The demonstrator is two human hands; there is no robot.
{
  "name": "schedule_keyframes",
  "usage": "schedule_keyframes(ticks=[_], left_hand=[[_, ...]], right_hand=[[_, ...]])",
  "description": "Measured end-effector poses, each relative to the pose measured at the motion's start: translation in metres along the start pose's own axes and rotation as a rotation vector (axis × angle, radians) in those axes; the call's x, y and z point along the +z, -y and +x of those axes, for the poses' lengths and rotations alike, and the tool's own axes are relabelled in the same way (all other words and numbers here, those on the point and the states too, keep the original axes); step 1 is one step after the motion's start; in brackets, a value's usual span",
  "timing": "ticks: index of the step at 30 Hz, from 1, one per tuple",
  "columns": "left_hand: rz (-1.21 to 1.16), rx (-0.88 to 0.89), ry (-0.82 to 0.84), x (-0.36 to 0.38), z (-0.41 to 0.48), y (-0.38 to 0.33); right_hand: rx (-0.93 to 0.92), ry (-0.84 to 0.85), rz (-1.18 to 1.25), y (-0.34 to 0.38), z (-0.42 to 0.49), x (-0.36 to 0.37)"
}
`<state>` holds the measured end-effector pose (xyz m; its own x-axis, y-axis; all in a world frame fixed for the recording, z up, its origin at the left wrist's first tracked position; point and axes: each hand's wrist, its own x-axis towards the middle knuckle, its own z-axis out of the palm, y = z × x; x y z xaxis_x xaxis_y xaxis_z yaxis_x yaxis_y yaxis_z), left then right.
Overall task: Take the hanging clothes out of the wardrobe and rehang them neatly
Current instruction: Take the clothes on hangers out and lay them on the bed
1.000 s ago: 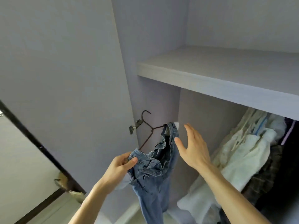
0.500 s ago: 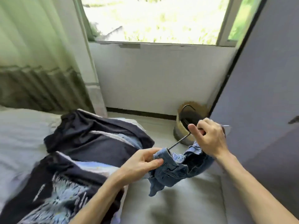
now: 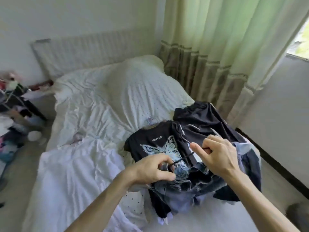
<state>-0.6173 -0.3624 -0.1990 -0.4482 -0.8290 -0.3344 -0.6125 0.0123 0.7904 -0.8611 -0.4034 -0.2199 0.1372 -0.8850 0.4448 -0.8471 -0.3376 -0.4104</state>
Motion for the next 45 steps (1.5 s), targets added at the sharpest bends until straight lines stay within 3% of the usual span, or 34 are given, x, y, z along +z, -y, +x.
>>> schedule_keyframes(ticks=[3, 11, 14, 20, 23, 26, 36, 41, 45], left_hand=[[0.009, -0.127, -0.190, -0.016, -0.037, 0.020], [-0.246, -0.169, -0.459, -0.031, -0.130, 0.022], [-0.192, -0.234, -0.547, -0.046, -0.166, 0.028], [-0.180, -0.317, -0.610, -0.063, -0.231, 0.037], [-0.130, -0.367, -0.615, -0.076, -0.259, 0.042], [-0.131, -0.382, -0.652, -0.102, -0.279, 0.041], [0.076, -0.443, -0.861, -0.242, -0.282, 0.082], [0.153, -0.420, -0.989, -0.330, -0.252, 0.176], [0.162, -0.460, -0.999, -0.375, -0.204, 0.281]], right_hand=[[-0.131, 0.091, -0.001, 0.059, 0.018, 0.025], [-0.308, 0.323, 0.053, 0.165, 0.044, 0.032], [-0.417, 0.367, 0.187, 0.196, 0.047, 0.042], [-0.588, 0.595, 0.478, 0.206, 0.056, 0.064], [-0.585, 0.847, 0.434, 0.197, 0.065, 0.081], [-0.575, 0.958, 0.426, 0.198, 0.070, 0.101], [-0.427, 0.656, 0.625, 0.273, 0.122, 0.156], [-0.283, 0.594, 0.585, 0.316, 0.168, 0.232], [-0.145, 0.663, 0.465, 0.338, 0.200, 0.315]])
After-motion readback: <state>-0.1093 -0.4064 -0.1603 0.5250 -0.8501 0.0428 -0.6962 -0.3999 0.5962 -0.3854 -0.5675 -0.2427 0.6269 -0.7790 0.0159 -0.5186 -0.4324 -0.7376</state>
